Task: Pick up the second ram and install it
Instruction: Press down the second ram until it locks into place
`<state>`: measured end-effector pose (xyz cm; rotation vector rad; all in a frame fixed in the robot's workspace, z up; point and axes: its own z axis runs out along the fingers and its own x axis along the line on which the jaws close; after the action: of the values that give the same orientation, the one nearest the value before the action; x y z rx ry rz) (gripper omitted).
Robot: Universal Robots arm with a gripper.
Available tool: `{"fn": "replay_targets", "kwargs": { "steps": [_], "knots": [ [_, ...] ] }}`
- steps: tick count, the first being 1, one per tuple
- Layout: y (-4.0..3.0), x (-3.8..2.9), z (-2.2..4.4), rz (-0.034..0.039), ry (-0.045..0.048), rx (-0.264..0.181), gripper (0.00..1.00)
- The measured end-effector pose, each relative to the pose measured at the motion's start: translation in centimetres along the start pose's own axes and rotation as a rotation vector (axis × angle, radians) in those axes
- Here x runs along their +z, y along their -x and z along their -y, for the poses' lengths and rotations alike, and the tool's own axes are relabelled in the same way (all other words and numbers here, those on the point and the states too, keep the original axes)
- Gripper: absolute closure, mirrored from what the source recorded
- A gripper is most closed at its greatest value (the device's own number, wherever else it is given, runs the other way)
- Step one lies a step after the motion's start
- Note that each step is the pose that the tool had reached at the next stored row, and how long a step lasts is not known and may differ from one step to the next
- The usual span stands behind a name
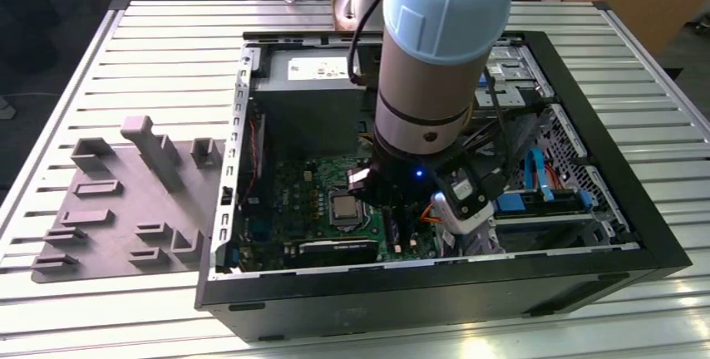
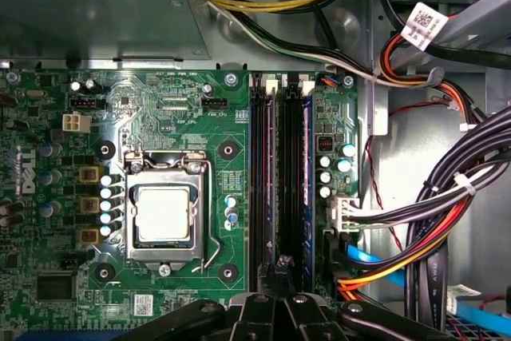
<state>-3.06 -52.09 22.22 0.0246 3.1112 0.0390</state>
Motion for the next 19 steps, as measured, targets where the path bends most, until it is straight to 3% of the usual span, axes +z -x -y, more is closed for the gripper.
{"fn": "replay_targets", "kwargs": {
  "steps": [19],
  "knots": [
    [-0.02, 0.5, 0.02, -0.0001, -0.0005, 0.0, 0.89]
  ]
}}
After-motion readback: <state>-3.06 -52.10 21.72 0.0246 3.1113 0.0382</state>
